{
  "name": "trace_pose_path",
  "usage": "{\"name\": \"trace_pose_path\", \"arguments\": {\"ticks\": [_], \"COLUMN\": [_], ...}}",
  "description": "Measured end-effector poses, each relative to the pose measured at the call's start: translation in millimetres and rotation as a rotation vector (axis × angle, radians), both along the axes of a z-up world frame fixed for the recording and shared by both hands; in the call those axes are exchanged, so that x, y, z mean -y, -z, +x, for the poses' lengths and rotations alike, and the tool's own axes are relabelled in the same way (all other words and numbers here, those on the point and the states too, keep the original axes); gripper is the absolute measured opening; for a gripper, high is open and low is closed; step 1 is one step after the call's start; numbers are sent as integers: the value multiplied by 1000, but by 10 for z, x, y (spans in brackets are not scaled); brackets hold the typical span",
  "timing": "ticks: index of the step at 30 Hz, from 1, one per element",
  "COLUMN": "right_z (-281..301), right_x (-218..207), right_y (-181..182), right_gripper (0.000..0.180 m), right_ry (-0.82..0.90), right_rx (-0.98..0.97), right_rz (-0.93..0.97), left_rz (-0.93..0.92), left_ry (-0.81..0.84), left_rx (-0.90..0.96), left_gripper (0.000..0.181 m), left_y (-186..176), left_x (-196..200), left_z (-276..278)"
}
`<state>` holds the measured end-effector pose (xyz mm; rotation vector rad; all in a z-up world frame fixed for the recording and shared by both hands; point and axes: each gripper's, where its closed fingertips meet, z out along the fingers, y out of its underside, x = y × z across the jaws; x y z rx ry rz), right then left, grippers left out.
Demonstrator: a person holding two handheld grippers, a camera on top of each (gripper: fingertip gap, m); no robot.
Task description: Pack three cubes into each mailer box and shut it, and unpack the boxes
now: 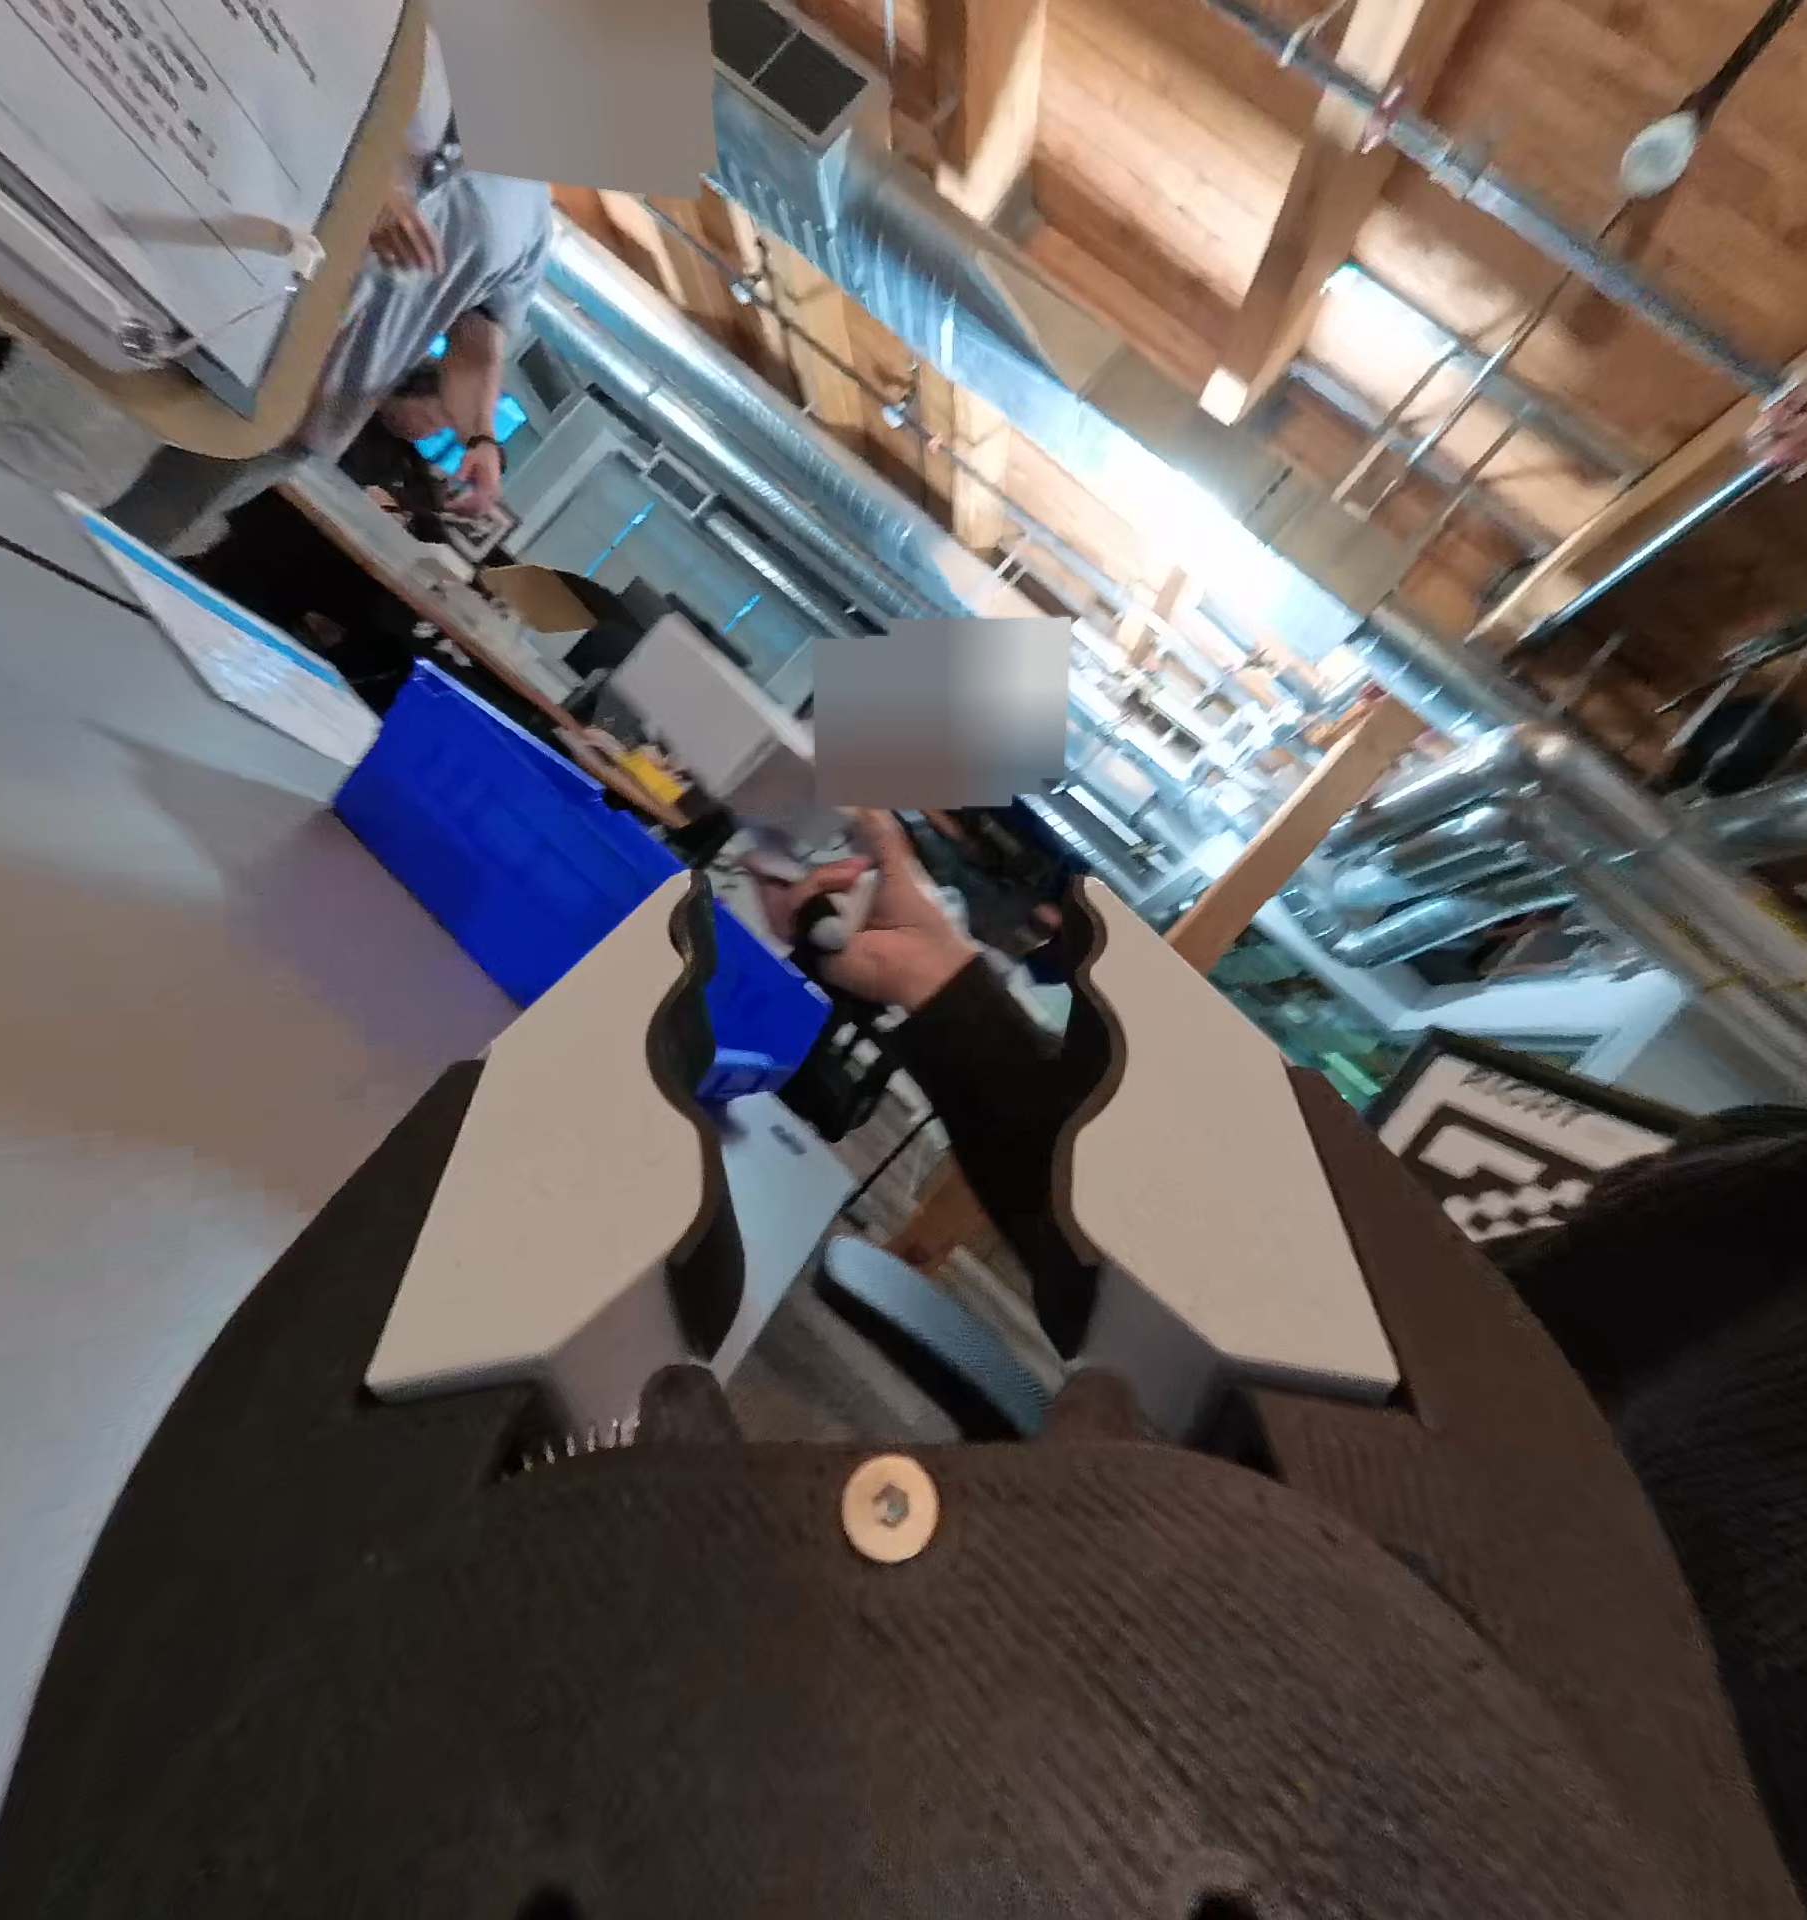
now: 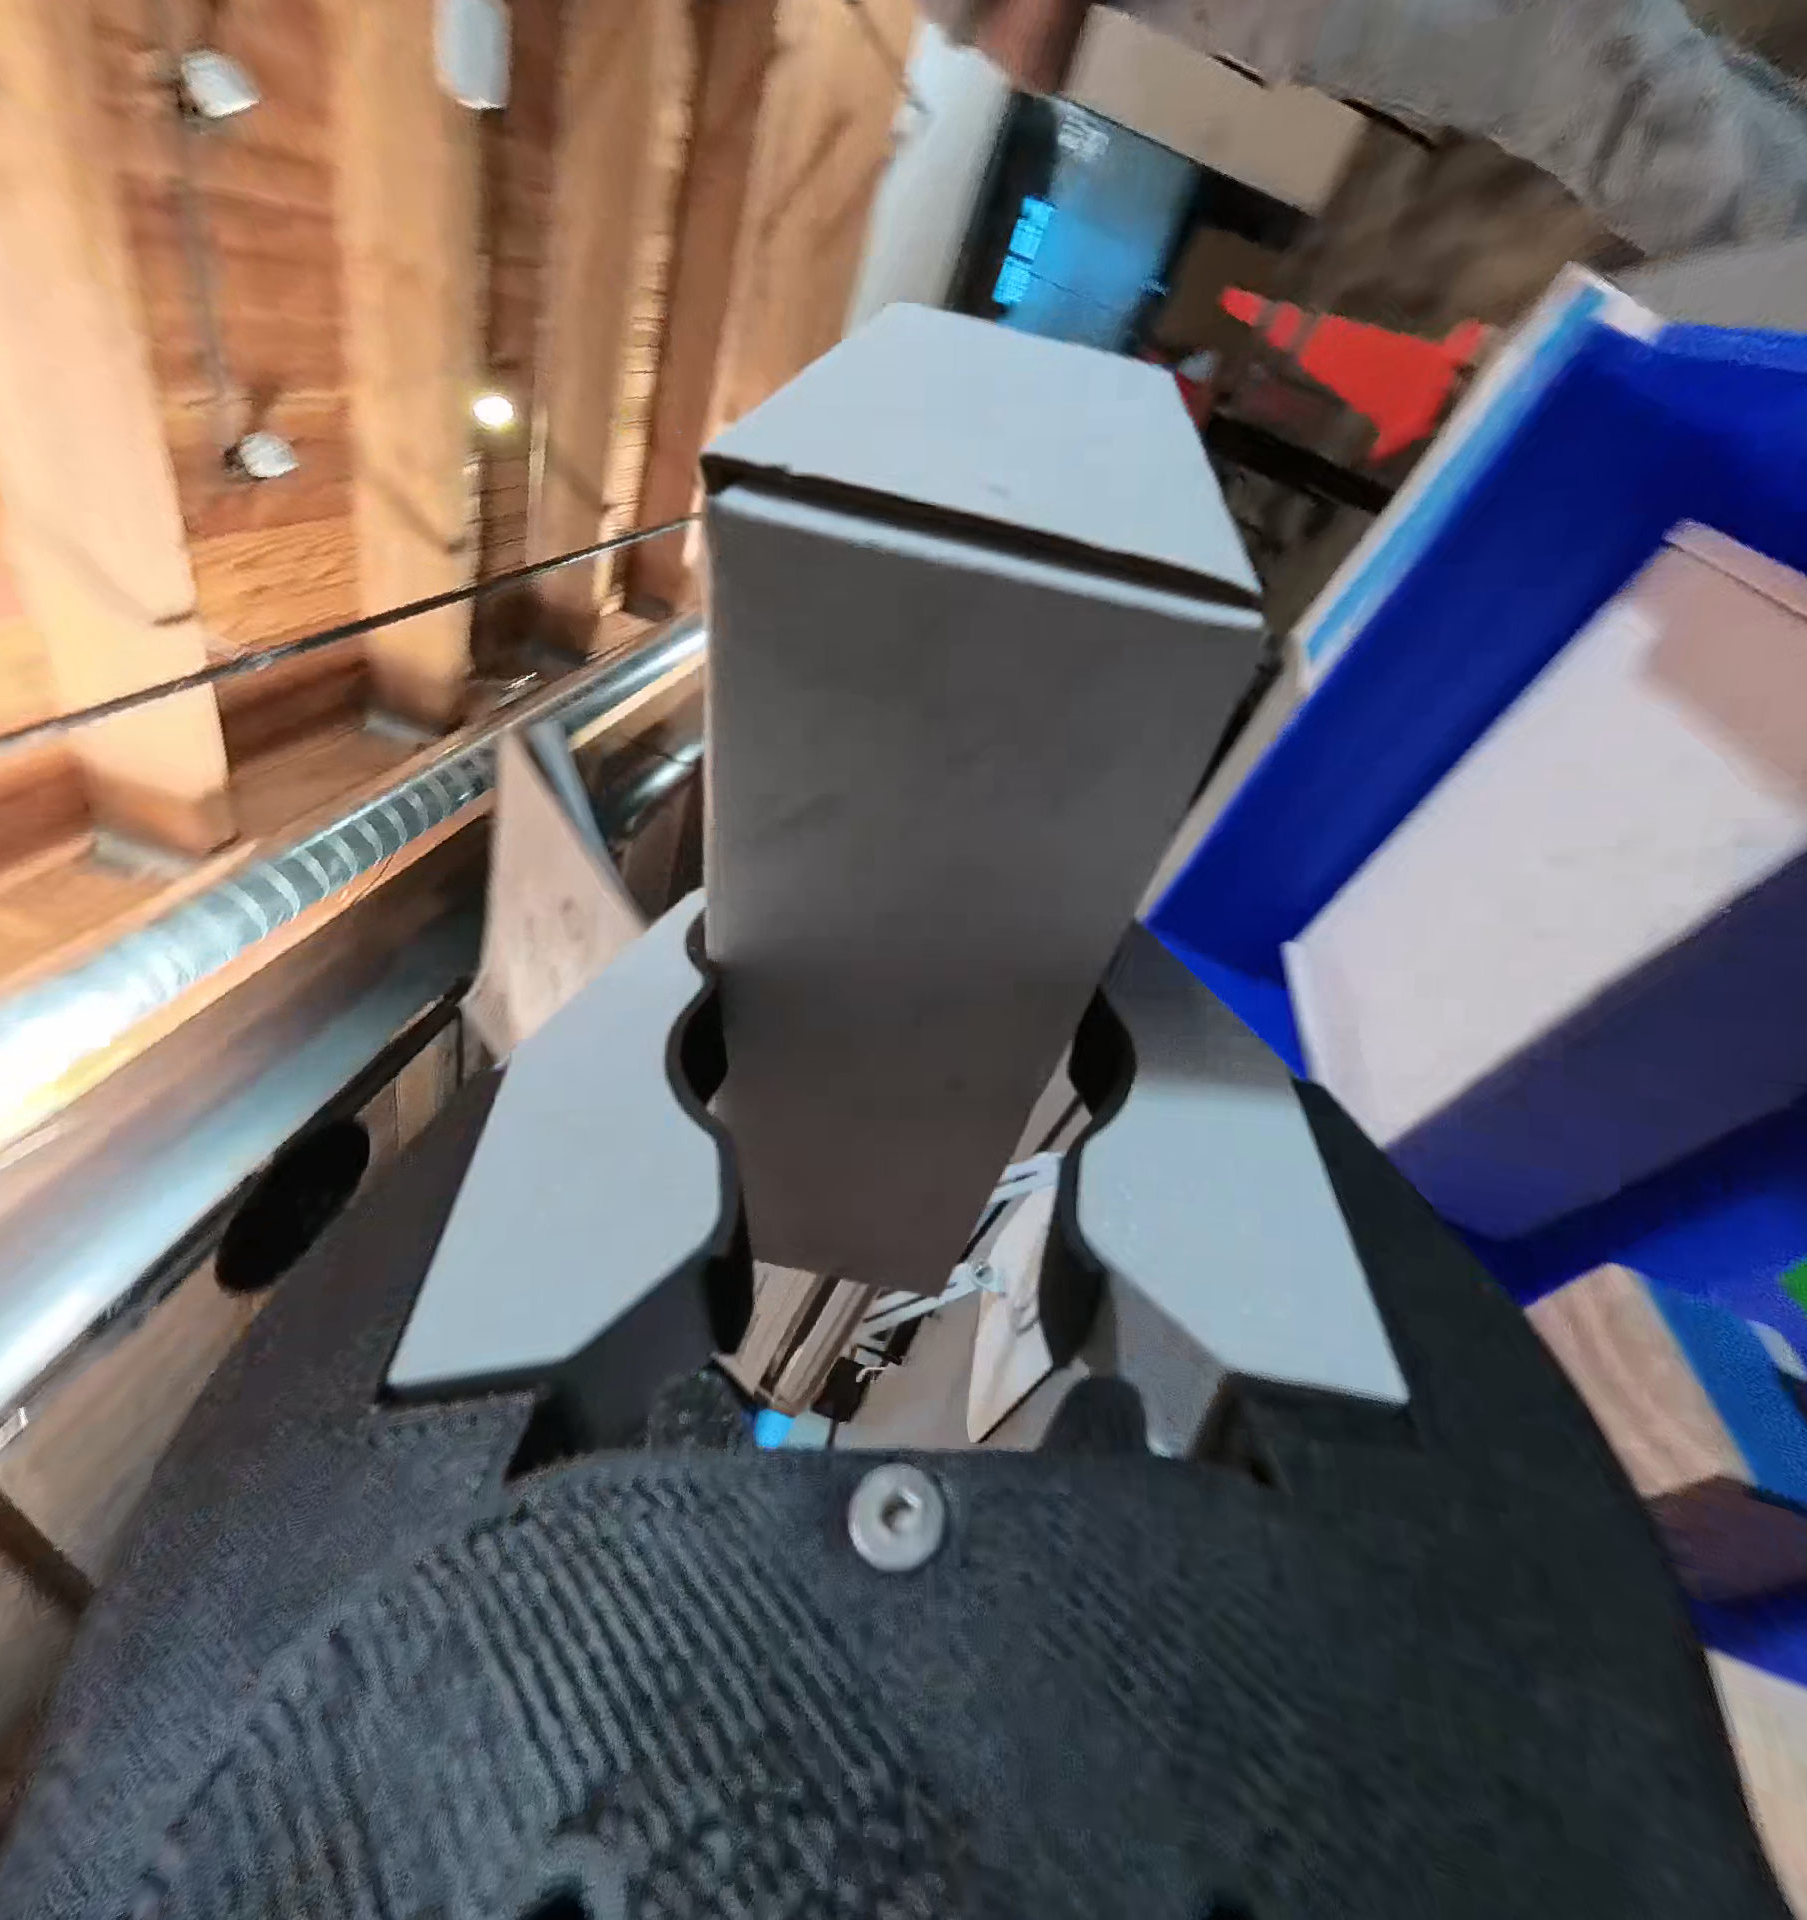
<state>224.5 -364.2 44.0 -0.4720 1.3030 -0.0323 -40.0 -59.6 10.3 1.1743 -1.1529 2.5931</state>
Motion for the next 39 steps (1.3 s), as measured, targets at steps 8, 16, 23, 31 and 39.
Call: {"name": "trace_pose_path", "arguments": {"ticks": [8, 16, 23, 31, 39], "right_z": [577, 732, 577, 72, 334], "right_x": [129, 33, -122, -247, -311], "right_y": [825, 925, 1002, 869, 1061], "right_gripper": [67, 67, 95, 114, 88], "right_ry": [95, 128, -62, -240, -325], "right_rx": [-294, -300, -379, -384, -446], "right_rz": [102, 59, 55, -217, -432], "left_rz": [-85, -161, -112, -112, -77], "left_ry": [31, 76, 52, 88, 87], "left_rx": [29, -42, -27, -32, -33], "left_gripper": [61, 45, 45, 46, 45], "left_y": [-172, -92, -54, -36, 29], "left_x": [-91, -110, -89, -21, 36], "left_z": [-106, -48, -37, -61, -42]}}
